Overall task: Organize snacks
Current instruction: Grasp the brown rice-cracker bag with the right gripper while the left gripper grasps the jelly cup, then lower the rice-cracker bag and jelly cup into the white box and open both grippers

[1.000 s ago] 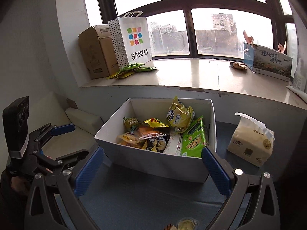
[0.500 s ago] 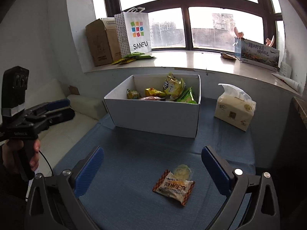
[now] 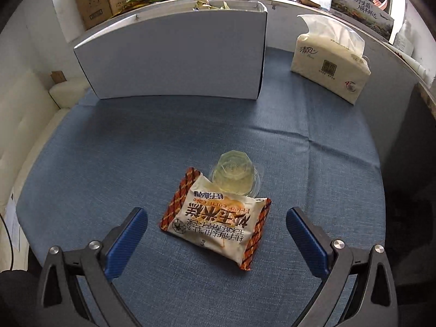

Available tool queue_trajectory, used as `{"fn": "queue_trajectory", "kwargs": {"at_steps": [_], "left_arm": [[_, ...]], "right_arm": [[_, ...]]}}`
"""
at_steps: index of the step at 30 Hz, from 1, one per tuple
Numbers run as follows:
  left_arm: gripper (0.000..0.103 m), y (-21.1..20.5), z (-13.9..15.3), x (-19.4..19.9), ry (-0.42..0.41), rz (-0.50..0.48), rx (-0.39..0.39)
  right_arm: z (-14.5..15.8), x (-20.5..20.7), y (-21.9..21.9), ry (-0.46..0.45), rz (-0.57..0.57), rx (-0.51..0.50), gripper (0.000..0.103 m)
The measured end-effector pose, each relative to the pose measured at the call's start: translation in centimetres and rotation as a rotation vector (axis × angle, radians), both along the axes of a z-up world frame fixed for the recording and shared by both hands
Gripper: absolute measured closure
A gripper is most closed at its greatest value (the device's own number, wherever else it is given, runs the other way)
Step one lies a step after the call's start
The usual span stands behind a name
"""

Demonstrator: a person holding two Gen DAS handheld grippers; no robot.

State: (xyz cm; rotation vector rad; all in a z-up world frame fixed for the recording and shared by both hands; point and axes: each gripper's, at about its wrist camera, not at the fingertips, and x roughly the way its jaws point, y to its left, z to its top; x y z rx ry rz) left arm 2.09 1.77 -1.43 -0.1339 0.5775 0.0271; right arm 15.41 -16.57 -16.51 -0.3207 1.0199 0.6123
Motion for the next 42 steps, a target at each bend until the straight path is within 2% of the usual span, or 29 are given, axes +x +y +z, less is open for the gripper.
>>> {"fn": "queue_trajectory", "kwargs": {"at_steps": [3, 5, 6, 7, 8, 13, 15, 17, 21, 25, 28, 31, 33, 34, 35, 36, 37, 38, 41, 42], "left_arm": [[0.0, 0.3, -0.2, -0.1, 0.005, 0.004, -0.002], [0.0, 0.4, -0.4, -0.1, 0.009, 0.008, -0.005], [0.0, 0.5, -0.5, -0.1, 0.01, 0.009, -0.008], [0.0, 0.5, -0.6, 0.0, 0.012, 0.012, -0.011], [0.0, 0.6, -0.8, 0.1, 0.018, 0.011, -0.012], [0.0, 0.0, -1.5, 0.9, 0.035, -0.026, -0.012], [0.0, -0.6, -2.0, 2.0, 0.058, -0.076, -0.023], [0.0, -1.8, -3.0, 3.7, 0.105, -0.164, -0.042], [0.0, -5.8, -6.2, 7.7, 0.207, -0.318, 0.001], [0.0, -10.4, -9.8, 11.5, 0.295, -0.416, 0.081], [0.0, -12.7, -12.2, 14.0, 0.341, -0.48, 0.075], [0.001, -14.1, -14.7, 16.4, 0.418, -0.461, 0.116], [0.001, -14.3, -15.7, 17.3, 0.43, -0.456, 0.101], [0.009, -14.3, -16.0, 17.6, 0.434, -0.454, 0.085], [0.022, -14.1, -16.1, 17.8, 0.441, -0.455, 0.067], [0.047, -14.1, -15.9, 17.7, 0.416, -0.435, 0.093], [0.061, -14.0, -15.8, 17.7, 0.416, -0.439, 0.084], [0.064, -13.6, -15.7, 17.7, 0.419, -0.444, 0.058], [0.064, -12.9, -15.3, 17.0, 0.383, -0.433, 0.071], [0.064, -12.5, -14.9, 16.6, 0.371, -0.437, 0.053]], "right_arm": [[-0.9, 0.1, 0.2, 0.025, -0.001, -0.007, 0.0], [-1.2, 0.1, 0.0, 0.029, -0.012, 0.006, 0.008], [-1.1, 0.0, -0.1, -0.003, -0.014, 0.002, 0.026], [-1.0, -0.2, -0.1, -0.028, -0.011, 0.001, 0.034], [-0.9, -0.1, -0.4, -0.013, -0.011, 0.026, 0.039], [-0.4, 0.1, -2.2, 0.025, -0.016, 0.094, 0.04], [0.7, -0.4, -3.6, 0.005, -0.021, 0.123, 0.04], [2.6, -1.2, -4.9, -0.012, -0.031, 0.168, 0.04], [5.6, -2.2, -8.6, -0.055, -0.075, 0.23, 0.04], [8.2, -2.8, -12.5, -0.091, -0.145, 0.274, 0.04], [9.3, -3.1, -14.6, -0.108, -0.184, 0.3, 0.04], [9.7, -3.0, -15.9, -0.118, -0.206, 0.31, 0.04], [9.9, -3.0, -16.3, -0.117, -0.21, 0.319, 0.04], [10.0, -3.2, -16.3, -0.119, -0.211, 0.317, 0.04], [10.0, -3.2, -16.5, -0.12, -0.214, 0.316, 0.04], [10.0, -3.2, -16.5, -0.119, -0.214, 0.317, 0.04], [10.1, -3.3, -16.6, -0.117, -0.214, 0.32, 0.04], [10.1, -3.3, -16.7, -0.115, -0.213, 0.324, 0.04], [9.8, -3.3, -16.1, -0.109, -0.201, 0.327, 0.04], [9.8, -3.4, -15.9, -0.106, -0.194, 0.328, 0.04]]}}
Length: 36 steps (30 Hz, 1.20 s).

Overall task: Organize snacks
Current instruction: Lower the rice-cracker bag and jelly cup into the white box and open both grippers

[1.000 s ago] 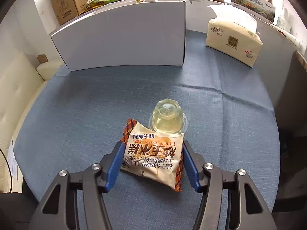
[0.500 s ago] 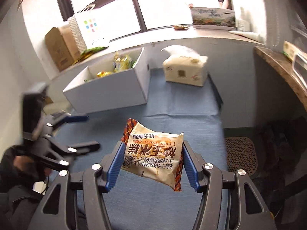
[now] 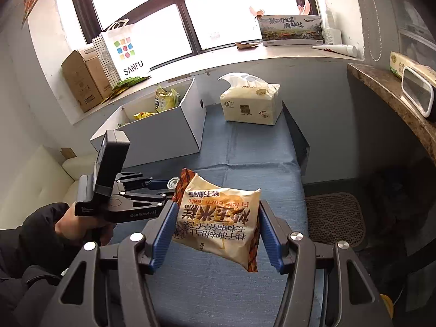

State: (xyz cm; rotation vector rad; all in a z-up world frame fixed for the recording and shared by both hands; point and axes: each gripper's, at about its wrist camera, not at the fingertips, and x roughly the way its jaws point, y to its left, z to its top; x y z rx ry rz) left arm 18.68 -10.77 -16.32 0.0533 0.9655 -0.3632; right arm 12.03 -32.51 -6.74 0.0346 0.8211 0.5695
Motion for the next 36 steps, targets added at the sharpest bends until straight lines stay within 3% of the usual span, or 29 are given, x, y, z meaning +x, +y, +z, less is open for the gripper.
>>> {"fn": "queue_trajectory", "kwargs": {"at_steps": [6, 10, 14, 17, 20, 25, 27, 34, 35, 36], "left_arm": [[0.064, 4.5, 4.8, -4.6, -0.143, 0.088, -0.087], [0.064, 9.3, 8.8, -9.0, -0.277, 0.211, -0.145], [0.064, 13.5, 12.5, -11.6, -0.4, 0.317, -0.142], [0.064, 16.2, 14.2, -11.5, -0.438, 0.363, -0.137], [0.064, 19.0, 15.5, -10.1, -0.454, 0.387, -0.155], [0.064, 21.8, 15.6, -4.7, -0.414, 0.42, -0.181], [0.064, 22.4, 15.1, -2.2, -0.389, 0.426, -0.181], [0.062, 23.1, 13.2, 3.2, -0.299, 0.461, -0.112], [0.056, 23.0, 13.0, 3.5, -0.289, 0.465, -0.087], [0.026, 23.0, 12.8, 3.9, -0.28, 0.468, -0.076]], "right_arm": [[-0.7, 0.4, 2.4, 0.028, 0.068, 0.015, 0.04], [-0.3, 1.0, 5.8, 0.015, 0.15, 0.017, 0.04], [1.1, 2.7, 9.8, -0.011, 0.218, 0.046, 0.04], [2.2, 4.4, 13.0, -0.034, 0.235, 0.063, 0.04], [3.4, 6.1, 15.7, -0.052, 0.246, 0.093, 0.04], [5.6, 10.8, 20.5, -0.093, 0.232, 0.077, 0.04], [6.0, 13.2, 22.3, -0.069, 0.217, 0.075, 0.04], [4.1, 19.4, 27.3, 0.004, 0.198, -0.018, 0.034], [3.7, 20.0, 27.5, 0.029, 0.194, -0.024, 0.021], [3.3, 20.6, 27.6, 0.041, 0.179, -0.035, 0.01]]}}
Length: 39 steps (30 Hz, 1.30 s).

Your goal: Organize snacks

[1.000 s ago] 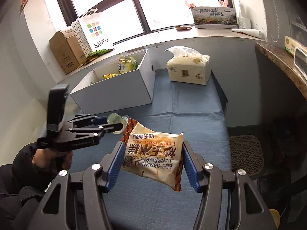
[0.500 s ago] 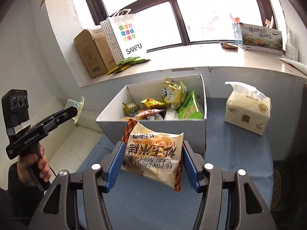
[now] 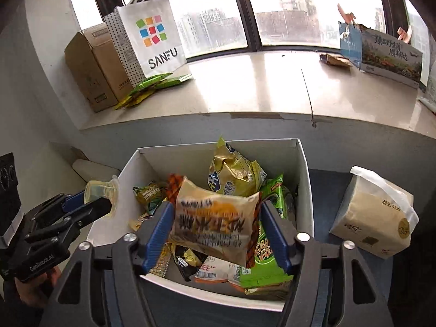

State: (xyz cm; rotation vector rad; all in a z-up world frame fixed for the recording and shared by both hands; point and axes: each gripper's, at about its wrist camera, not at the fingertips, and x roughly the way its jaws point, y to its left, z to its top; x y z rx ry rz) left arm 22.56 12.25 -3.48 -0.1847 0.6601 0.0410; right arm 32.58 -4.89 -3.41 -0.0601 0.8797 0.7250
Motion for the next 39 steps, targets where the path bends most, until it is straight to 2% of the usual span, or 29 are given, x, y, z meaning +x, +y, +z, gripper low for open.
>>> {"fn": "queue_trajectory", "kwargs": {"at_steps": [1, 3, 6, 8, 11, 14, 16, 21, 25, 28, 31, 36, 39], "left_arm": [[0.0, 0.1, 0.0, 0.0, -0.003, 0.016, -0.003], [0.0, 0.5, 0.1, -0.5, -0.04, 0.028, -0.019], [0.0, 0.7, -0.1, -0.5, -0.017, 0.015, -0.041], [0.0, 0.7, 0.1, -0.8, -0.012, 0.036, -0.029], [0.0, 0.5, 0.9, -1.8, -0.047, 0.092, 0.029], [0.0, -0.4, 1.9, -3.0, -0.067, 0.169, 0.131], [0.0, -1.1, 2.7, -4.2, -0.09, 0.188, 0.157], [0.0, -2.3, 3.9, -6.6, -0.086, 0.123, 0.083], [0.0, -3.2, 5.0, -9.8, -0.111, 0.088, 0.009], [0.0, -5.0, 5.8, -12.4, -0.104, 0.098, 0.076], [0.0, -6.7, 6.4, -15.2, -0.11, 0.104, 0.135], [0.0, -8.3, 5.9, -19.4, -0.091, 0.074, 0.056], [0.0, -9.5, 5.2, -21.0, -0.058, 0.083, 0.053]], "right_arm": [[-0.2, 0.3, -0.1, -0.016, -0.035, -0.025, 0.0], [-0.3, 0.4, -0.6, -0.085, -0.081, -0.053, 0.0], [-0.6, 0.5, -1.0, -0.09, -0.072, -0.072, 0.0], [-0.8, 0.1, -1.0, -0.102, -0.061, -0.087, 0.0], [-0.4, -1.3, -0.6, -0.163, -0.046, -0.117, 0.0], [0.4, -2.7, -0.2, -0.204, -0.039, -0.144, 0.0], [1.3, -3.9, -0.4, -0.245, -0.05, -0.138, 0.0], [3.6, -7.0, -1.9, -0.249, -0.015, -0.04, 0.0], [4.9, -10.4, -3.5, -0.294, -0.037, -0.04, 0.0], [5.7, -13.4, -5.7, -0.316, -0.058, -0.019, 0.0], [6.3, -16.3, -7.7, -0.31, -0.022, 0.002, 0.0], [6.5, -21.0, -10.5, -0.33, -0.058, -0.015, 0.0], [6.3, -23.4, -11.5, -0.34, -0.079, -0.018, 0.0]]}}
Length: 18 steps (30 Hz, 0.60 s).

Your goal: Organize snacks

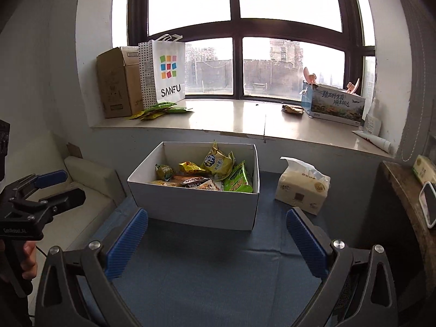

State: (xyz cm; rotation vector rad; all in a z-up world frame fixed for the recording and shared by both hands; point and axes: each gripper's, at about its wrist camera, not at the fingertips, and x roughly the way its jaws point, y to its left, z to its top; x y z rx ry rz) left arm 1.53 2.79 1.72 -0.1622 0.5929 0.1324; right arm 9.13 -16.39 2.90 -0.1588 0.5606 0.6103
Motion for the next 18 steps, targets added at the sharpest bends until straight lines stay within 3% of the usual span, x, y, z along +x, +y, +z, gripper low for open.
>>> {"fn": "queue_trajectory", "kwargs": {"at_steps": [7, 18], "left_arm": [[0.0, -1.8, 0.1, -1.3, 0.004, -0.032, 0.021], [0.0, -2.3, 0.3, -0.9, 0.011, -0.05, 0.02]], "right_arm": [[-0.6, -2.5, -0.8, 0.038, 0.0, 0.011, 0.0], [-0.6, -2.3, -1.0, 0.054, -0.011, 0.02, 0.0]]}}
